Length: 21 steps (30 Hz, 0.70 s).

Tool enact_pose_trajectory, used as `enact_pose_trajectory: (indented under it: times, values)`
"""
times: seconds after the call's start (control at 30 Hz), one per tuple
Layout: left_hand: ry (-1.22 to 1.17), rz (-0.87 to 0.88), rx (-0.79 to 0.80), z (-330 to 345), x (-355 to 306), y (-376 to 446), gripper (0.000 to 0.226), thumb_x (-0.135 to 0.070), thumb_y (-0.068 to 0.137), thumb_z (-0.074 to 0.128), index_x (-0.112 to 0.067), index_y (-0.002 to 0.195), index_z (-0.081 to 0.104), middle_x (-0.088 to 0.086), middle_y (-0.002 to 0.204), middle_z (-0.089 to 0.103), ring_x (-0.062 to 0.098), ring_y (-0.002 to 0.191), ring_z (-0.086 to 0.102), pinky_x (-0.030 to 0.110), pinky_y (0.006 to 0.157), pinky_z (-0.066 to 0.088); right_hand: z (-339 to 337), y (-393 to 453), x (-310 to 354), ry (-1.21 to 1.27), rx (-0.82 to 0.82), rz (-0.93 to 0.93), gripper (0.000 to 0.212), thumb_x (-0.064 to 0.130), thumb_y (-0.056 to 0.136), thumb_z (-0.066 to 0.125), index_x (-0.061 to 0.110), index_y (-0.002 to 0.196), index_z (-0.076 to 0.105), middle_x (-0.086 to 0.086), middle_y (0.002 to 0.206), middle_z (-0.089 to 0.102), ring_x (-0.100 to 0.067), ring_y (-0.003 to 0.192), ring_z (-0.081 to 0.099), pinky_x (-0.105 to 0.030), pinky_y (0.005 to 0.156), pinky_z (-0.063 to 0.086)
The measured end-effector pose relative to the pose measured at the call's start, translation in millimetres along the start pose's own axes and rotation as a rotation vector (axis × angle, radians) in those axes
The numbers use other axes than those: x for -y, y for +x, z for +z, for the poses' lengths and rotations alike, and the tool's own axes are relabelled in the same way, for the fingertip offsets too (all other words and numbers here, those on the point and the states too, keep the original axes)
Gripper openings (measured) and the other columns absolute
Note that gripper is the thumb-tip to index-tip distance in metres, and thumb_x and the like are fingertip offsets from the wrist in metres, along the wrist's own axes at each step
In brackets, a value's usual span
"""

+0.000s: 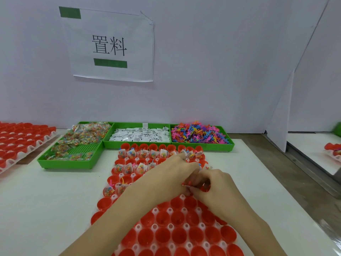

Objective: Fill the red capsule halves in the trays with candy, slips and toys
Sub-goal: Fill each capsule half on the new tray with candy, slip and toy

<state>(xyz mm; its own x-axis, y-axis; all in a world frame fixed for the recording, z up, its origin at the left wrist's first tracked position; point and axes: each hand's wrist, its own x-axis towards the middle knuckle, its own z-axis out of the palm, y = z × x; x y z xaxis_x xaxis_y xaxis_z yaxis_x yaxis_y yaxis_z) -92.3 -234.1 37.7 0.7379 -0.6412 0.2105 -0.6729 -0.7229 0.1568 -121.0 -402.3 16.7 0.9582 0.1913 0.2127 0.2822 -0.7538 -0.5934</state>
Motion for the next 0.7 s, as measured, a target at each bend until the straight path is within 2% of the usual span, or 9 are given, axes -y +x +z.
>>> enact_pose_trajectory:
  times: [0.1,0.23,0.33,0.43,0.5,0.57,0.63,0.7]
  values:
    - [-0.091,-0.040,0.008,-7.5,6.0,-2.8,0.016,-0.020,0.092,0.074,-0.023,0.106,0.067,-0.012,0.100,0.069,0.007,0.104,0.044,0.028,0.090,0.045,1.4,-0.9,-1.0,0.001,-0.026,0.013,0.025,0.022,0.082,0.083,0.038,0.075,0.065,0.019,0.071,0.062,0.019,0.080,0.054,-0.003,0.066,0.041]
    - [-0.092,-0.073,0.029,-9.7,7.4,-2.6,0.012,-0.015,0.093,0.073,-0.021,0.102,0.068,-0.013,0.094,0.076,0.008,0.103,0.046,0.031,0.094,0.044,2.4,-0.1,-1.8,-0.009,-0.024,0.009,0.024,0.022,0.082,0.083,0.037,0.077,0.065,0.017,0.075,0.064,0.017,0.082,0.054,-0.003,0.067,0.041]
    - [-0.074,-0.080,0.047,-8.5,3.6,-3.1,0.013,-0.011,0.094,0.070,-0.020,0.104,0.069,-0.011,0.096,0.073,0.009,0.107,0.046,0.032,0.092,0.047,3.0,1.2,-2.0,-0.055,-0.007,-0.016,0.018,0.020,0.082,0.082,0.033,0.079,0.070,0.017,0.075,0.063,0.015,0.079,0.054,-0.004,0.067,0.039]
    - [-0.044,-0.089,0.046,-10.0,-0.3,-4.8,0.017,-0.011,0.095,0.067,-0.021,0.108,0.068,-0.005,0.102,0.059,0.014,0.112,0.048,0.036,0.092,0.051,0.2,1.2,-2.2,-0.057,0.012,-0.022,0.016,0.024,0.082,0.083,0.035,0.079,0.071,0.018,0.075,0.064,0.013,0.081,0.054,-0.005,0.068,0.040]
    - [-0.011,-0.089,0.056,-11.5,-3.1,-5.7,0.021,-0.014,0.096,0.065,-0.021,0.115,0.066,-0.001,0.110,0.049,0.017,0.115,0.049,0.036,0.094,0.051,-3.8,1.1,-3.7,-0.010,0.032,-0.011,0.011,0.030,0.081,0.084,0.034,0.080,0.074,0.015,0.077,0.068,0.008,0.085,0.056,-0.007,0.068,0.042]
    - [0.017,-0.097,0.072,-12.9,-6.3,-6.9,0.025,-0.020,0.097,0.066,-0.021,0.122,0.063,0.003,0.119,0.048,0.017,0.116,0.048,0.035,0.096,0.050,-8.7,0.1,-4.7,0.022,0.061,0.013,0.008,0.032,0.082,0.083,0.035,0.084,0.076,0.015,0.081,0.071,0.001,0.083,0.059,-0.010,0.068,0.043]
    - [0.013,-0.110,0.075,-17.4,-8.4,-9.3,0.034,-0.032,0.097,0.067,-0.023,0.129,0.061,0.003,0.122,0.051,0.014,0.116,0.046,0.036,0.098,0.050,-13.2,-0.1,-6.5,0.023,0.081,0.030,0.014,0.024,0.085,0.080,0.036,0.091,0.076,0.016,0.086,0.071,0.002,0.081,0.060,-0.010,0.068,0.044]
    - [-0.044,-0.108,0.086,-26.6,-6.7,-14.1,0.043,-0.041,0.096,0.068,-0.026,0.135,0.059,-0.001,0.125,0.058,0.010,0.121,0.044,0.034,0.101,0.048,-17.3,-0.3,-8.3,0.022,0.086,0.031,0.029,0.010,0.086,0.074,0.037,0.096,0.077,0.017,0.089,0.072,0.006,0.084,0.059,-0.009,0.068,0.044]
